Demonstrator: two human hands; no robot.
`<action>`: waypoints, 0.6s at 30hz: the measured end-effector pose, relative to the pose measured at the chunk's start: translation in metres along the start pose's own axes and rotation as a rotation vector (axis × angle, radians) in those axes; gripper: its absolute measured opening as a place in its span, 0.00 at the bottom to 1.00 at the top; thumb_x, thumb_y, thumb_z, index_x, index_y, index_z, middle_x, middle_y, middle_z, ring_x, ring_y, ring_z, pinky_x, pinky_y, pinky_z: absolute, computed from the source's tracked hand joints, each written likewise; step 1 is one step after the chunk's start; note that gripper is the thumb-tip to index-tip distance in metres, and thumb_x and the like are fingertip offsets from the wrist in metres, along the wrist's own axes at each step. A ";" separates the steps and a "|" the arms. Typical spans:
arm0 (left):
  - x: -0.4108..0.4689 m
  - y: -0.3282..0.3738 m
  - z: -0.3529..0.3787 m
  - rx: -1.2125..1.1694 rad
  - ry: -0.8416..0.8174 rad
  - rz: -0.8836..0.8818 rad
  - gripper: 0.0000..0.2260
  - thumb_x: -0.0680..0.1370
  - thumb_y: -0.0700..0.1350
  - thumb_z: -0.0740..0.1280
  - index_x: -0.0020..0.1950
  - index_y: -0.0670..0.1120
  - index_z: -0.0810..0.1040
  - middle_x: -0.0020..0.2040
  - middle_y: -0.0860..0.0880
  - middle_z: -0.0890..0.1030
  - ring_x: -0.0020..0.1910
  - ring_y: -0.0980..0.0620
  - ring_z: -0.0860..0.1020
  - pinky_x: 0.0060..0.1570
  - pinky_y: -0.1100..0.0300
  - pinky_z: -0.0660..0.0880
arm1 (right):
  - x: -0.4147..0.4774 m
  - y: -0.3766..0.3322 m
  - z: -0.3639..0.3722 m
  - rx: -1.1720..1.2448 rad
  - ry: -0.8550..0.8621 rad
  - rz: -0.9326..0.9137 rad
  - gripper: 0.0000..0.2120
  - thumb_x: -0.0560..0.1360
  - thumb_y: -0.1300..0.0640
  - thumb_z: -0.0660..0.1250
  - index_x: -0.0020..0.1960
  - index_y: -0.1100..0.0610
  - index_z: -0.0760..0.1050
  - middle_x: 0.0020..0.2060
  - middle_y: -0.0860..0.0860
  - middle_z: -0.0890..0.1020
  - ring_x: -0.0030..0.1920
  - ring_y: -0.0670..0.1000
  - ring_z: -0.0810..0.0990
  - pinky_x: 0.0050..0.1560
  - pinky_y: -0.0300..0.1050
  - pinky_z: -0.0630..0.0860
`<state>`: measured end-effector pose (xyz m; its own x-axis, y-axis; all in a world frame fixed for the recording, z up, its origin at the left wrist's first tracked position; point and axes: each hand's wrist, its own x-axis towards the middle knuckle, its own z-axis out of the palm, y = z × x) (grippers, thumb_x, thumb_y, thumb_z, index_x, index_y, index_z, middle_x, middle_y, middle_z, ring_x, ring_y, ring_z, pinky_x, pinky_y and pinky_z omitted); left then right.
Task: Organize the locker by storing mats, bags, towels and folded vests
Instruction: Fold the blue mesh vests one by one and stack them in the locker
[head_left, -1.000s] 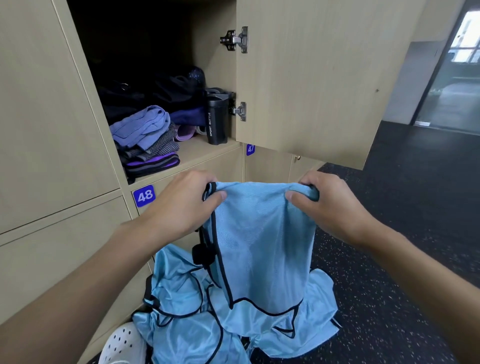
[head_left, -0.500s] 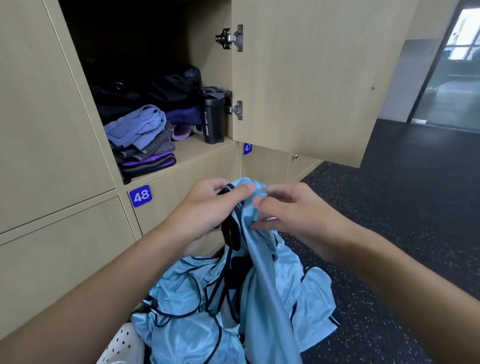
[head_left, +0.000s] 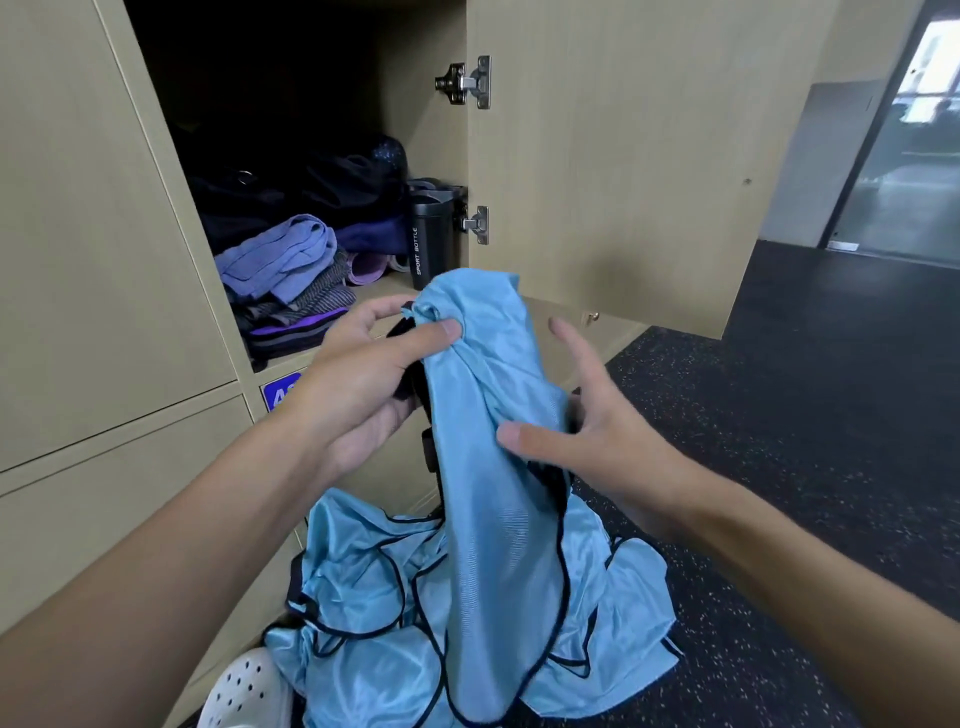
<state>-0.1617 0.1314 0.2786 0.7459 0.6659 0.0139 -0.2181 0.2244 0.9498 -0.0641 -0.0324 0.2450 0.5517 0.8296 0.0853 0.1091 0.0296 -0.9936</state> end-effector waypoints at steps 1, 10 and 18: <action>0.002 -0.001 -0.002 -0.036 0.040 -0.009 0.24 0.73 0.36 0.74 0.68 0.42 0.73 0.50 0.43 0.86 0.45 0.48 0.85 0.47 0.51 0.83 | 0.000 0.002 0.003 -0.016 -0.016 -0.012 0.50 0.64 0.56 0.80 0.73 0.30 0.53 0.58 0.50 0.82 0.56 0.49 0.83 0.58 0.50 0.79; -0.030 -0.021 0.017 0.085 -0.169 -0.105 0.50 0.72 0.41 0.75 0.78 0.64 0.43 0.40 0.60 0.86 0.45 0.50 0.86 0.42 0.52 0.83 | 0.005 -0.010 0.013 0.211 0.245 -0.147 0.33 0.70 0.68 0.74 0.64 0.41 0.68 0.52 0.49 0.85 0.49 0.49 0.85 0.45 0.42 0.82; -0.023 -0.011 0.003 0.417 -0.314 0.083 0.32 0.68 0.27 0.75 0.68 0.49 0.75 0.53 0.46 0.86 0.52 0.47 0.84 0.53 0.50 0.81 | 0.005 -0.015 -0.007 0.163 0.160 -0.103 0.21 0.71 0.65 0.74 0.61 0.51 0.76 0.52 0.51 0.85 0.50 0.49 0.84 0.50 0.42 0.81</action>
<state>-0.1746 0.1110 0.2693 0.9033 0.4099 0.1266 -0.0631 -0.1650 0.9843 -0.0569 -0.0322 0.2608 0.6702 0.7188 0.1845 0.0442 0.2095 -0.9768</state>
